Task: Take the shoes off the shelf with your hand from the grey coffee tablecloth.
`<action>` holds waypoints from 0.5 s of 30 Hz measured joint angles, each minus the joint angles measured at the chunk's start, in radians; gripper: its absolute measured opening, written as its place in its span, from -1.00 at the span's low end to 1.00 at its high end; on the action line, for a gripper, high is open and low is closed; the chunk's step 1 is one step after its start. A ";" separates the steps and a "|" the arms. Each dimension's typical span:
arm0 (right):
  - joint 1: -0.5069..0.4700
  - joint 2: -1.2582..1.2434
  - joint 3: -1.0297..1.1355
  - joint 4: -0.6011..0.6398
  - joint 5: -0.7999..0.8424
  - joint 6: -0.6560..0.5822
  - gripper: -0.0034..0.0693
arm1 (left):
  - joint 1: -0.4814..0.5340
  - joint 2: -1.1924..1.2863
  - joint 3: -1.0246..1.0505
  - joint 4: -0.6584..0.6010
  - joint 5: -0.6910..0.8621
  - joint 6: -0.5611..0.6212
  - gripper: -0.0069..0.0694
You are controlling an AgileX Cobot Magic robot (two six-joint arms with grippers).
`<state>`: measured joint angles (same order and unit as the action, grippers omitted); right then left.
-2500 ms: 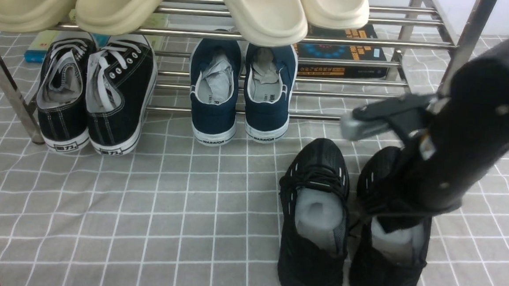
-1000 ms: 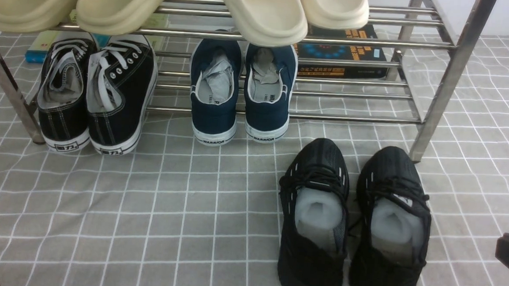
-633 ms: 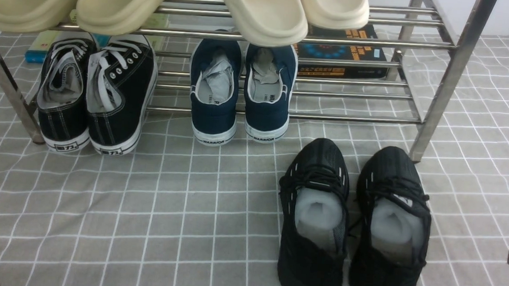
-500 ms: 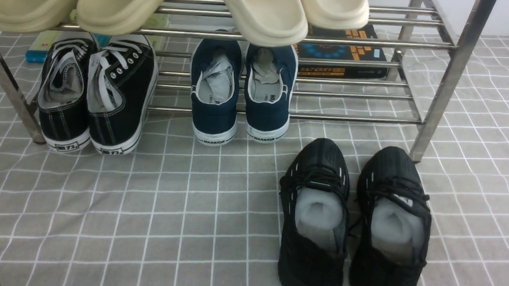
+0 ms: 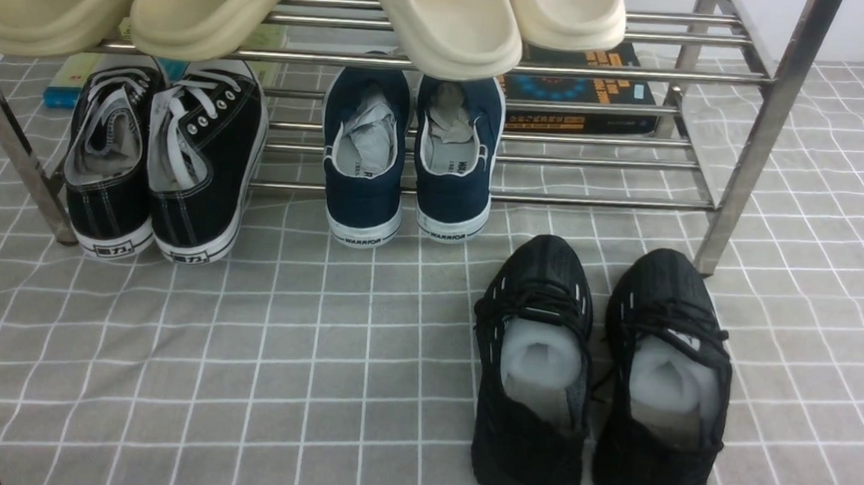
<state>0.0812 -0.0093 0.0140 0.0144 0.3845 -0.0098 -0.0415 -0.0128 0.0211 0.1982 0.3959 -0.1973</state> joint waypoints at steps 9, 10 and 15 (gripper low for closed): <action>-0.049 -0.001 0.000 -0.003 0.003 0.000 -0.81 | 0.000 0.000 0.000 0.000 0.000 0.000 -0.19; -0.052 -0.001 0.000 -0.003 0.003 0.000 -0.81 | 0.000 0.000 0.000 0.000 0.000 0.000 -0.19; -0.081 -0.001 0.000 -0.003 0.003 0.000 -0.79 | 0.000 0.000 0.000 0.000 0.000 0.000 -0.19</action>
<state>0.0005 -0.0103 0.0140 0.0115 0.3872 -0.0094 -0.0415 -0.0128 0.0211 0.1982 0.3959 -0.1973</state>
